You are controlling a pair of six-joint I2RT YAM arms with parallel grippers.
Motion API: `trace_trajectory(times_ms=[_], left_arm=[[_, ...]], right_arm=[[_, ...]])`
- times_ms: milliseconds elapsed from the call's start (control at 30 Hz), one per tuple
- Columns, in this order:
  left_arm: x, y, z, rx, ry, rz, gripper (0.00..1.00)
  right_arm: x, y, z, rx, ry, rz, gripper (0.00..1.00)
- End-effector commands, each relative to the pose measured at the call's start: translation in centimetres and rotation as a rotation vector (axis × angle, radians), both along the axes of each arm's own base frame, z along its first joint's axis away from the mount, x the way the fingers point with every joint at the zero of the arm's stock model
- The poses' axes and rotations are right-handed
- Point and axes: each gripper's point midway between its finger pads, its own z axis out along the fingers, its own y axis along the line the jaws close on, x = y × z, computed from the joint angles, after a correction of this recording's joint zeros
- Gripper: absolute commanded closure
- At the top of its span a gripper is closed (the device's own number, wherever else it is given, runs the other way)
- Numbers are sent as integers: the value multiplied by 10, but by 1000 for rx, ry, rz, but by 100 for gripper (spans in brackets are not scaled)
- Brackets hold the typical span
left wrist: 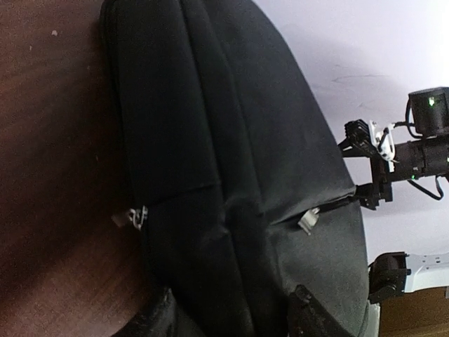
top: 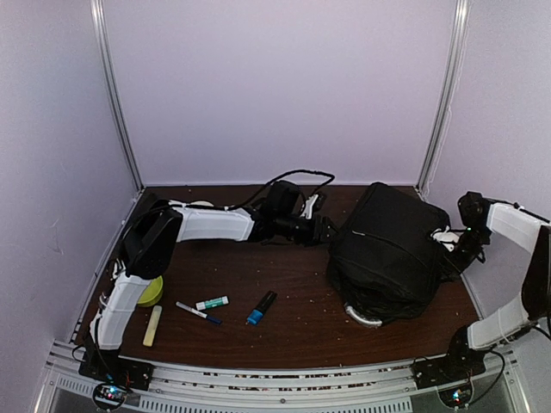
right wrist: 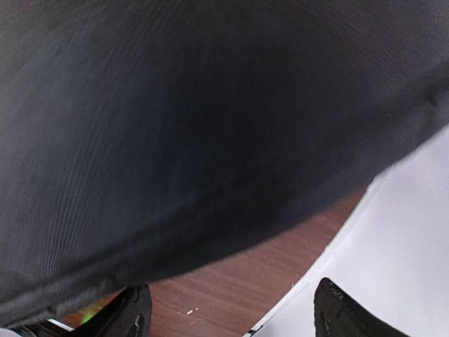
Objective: Pack the student bag
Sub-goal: Rotate the student bag at the center of the board.
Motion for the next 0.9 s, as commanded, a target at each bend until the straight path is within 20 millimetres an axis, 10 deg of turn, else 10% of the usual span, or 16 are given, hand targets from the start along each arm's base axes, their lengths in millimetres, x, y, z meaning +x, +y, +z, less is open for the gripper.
trace_trajectory(times_ms=[0,300,633,867], left_arm=[[-23,9,-20,54,19,-81,47],[-60,39,-28,103,-52,-130,50],[-113,46,-52,243,-198,-245,55],[-129,79,-26,306,-301,-267,47]], right_arm=[[38,9,-6,-59,-6,67,22],[102,87,-28,-106,34,313,25],[191,150,18,-52,-200,383,24],[185,152,56,-17,-261,366,23]])
